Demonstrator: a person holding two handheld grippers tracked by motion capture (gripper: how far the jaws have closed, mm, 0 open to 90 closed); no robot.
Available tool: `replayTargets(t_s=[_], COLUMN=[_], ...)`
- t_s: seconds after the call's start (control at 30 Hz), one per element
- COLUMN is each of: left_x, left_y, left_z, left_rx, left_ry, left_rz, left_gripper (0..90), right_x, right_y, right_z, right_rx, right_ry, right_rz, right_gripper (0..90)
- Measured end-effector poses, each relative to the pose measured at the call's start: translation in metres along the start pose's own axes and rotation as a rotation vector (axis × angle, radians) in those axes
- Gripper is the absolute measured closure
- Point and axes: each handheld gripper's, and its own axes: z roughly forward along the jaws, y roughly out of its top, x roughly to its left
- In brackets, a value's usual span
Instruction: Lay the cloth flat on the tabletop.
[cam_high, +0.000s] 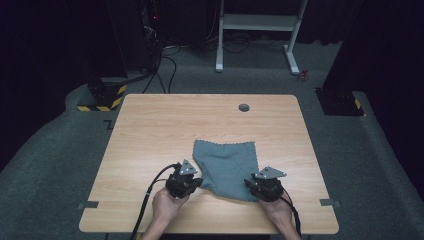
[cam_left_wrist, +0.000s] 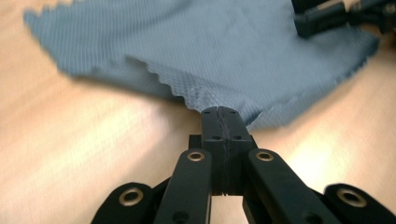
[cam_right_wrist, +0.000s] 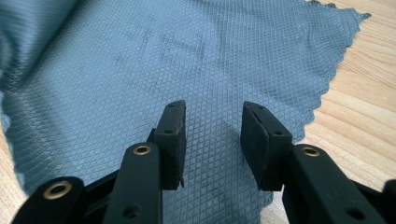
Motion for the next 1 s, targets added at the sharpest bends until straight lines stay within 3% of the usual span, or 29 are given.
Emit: replayTargets(t_s=[0.17, 0.23, 0.33, 0.5, 0.67, 0.7, 0.73, 0.77, 1.0], left_x=[-0.006, -0.006, -0.007, -0.003, -0.003, -0.003, -0.003, -0.005, -0.007], left_y=[-0.022, -0.028, -0.040, -0.040, -0.036, -0.036, -0.036, -0.037, -0.040], left_z=[-0.005, -0.006, -0.004, -0.002, -0.005, -0.005, -0.006, -0.007, -0.008], left_rx=[0.025, 0.044, 0.055, 0.035, 0.017, 0.017, 0.020, 0.019, 0.005], left_ry=[0.006, 0.012, -0.003, 0.001, 0.002, 0.002, 0.005, 0.000, 0.005], left_rz=[-0.051, -0.052, -0.100, -0.105, -0.111, -0.111, -0.095, -0.111, -0.099], left_gripper=[90.0, 90.0, 89.9, 89.4, 88.9, 88.7, 88.7, 86.9, 82.7], right_x=[0.000, 0.000, 0.001, 0.000, -0.004, -0.004, -0.005, -0.008, -0.006], right_y=[0.000, 0.000, 0.000, 0.000, 0.000, 0.000, 0.000, -0.003, -0.016], right_z=[0.000, 0.000, 0.000, -0.001, -0.017, -0.017, -0.022, -0.032, -0.046], right_rx=[0.002, 0.002, 0.003, 0.001, -0.014, -0.014, -0.016, -0.022, 0.007], right_ry=[-0.002, -0.003, -0.004, 0.002, 0.030, 0.030, 0.034, 0.044, 0.046], right_rz=[0.002, 0.003, 0.002, -0.002, 0.010, 0.010, 0.008, -0.001, -0.004], right_gripper=[61.2, 61.2, 61.2, 63.3, 80.6, 80.6, 83.6, 86.0, 83.3])
